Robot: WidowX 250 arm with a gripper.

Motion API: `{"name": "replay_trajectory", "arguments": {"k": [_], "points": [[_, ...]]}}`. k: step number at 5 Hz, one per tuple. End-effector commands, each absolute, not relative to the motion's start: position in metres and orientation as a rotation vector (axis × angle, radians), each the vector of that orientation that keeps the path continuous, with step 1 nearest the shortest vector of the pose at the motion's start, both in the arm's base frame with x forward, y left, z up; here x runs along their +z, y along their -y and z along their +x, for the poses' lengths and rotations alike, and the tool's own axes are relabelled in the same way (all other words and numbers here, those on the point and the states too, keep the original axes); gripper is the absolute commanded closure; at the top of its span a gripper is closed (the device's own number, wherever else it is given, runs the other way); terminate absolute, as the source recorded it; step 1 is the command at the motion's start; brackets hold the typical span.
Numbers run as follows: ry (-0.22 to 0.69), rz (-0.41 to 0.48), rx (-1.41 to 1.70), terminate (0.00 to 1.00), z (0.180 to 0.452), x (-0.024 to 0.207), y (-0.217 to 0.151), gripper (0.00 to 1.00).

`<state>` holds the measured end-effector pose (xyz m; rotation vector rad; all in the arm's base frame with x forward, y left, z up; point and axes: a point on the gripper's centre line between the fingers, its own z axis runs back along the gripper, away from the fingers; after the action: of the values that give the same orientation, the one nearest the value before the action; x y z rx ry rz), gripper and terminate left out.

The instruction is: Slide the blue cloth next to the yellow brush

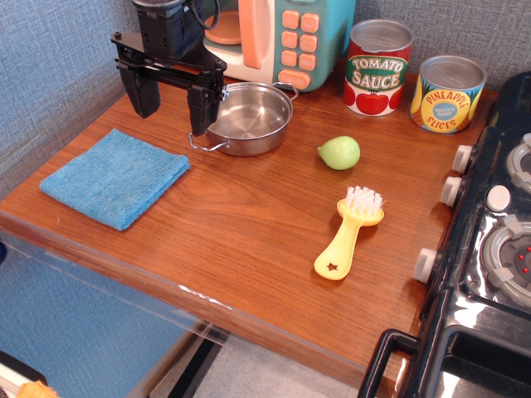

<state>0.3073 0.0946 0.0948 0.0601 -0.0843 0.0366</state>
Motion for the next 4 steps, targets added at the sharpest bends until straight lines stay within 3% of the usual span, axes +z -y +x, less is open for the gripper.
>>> {"name": "replay_trajectory", "arguments": {"k": [1,2,4], "points": [[0.084,0.060,0.037,0.00,0.307,0.095,-0.095,0.00],[0.083,0.043,0.042,0.00,0.295,0.094,-0.116,0.00],[0.071,0.098,0.012,0.00,0.269,0.076,-0.167,0.00]]}}
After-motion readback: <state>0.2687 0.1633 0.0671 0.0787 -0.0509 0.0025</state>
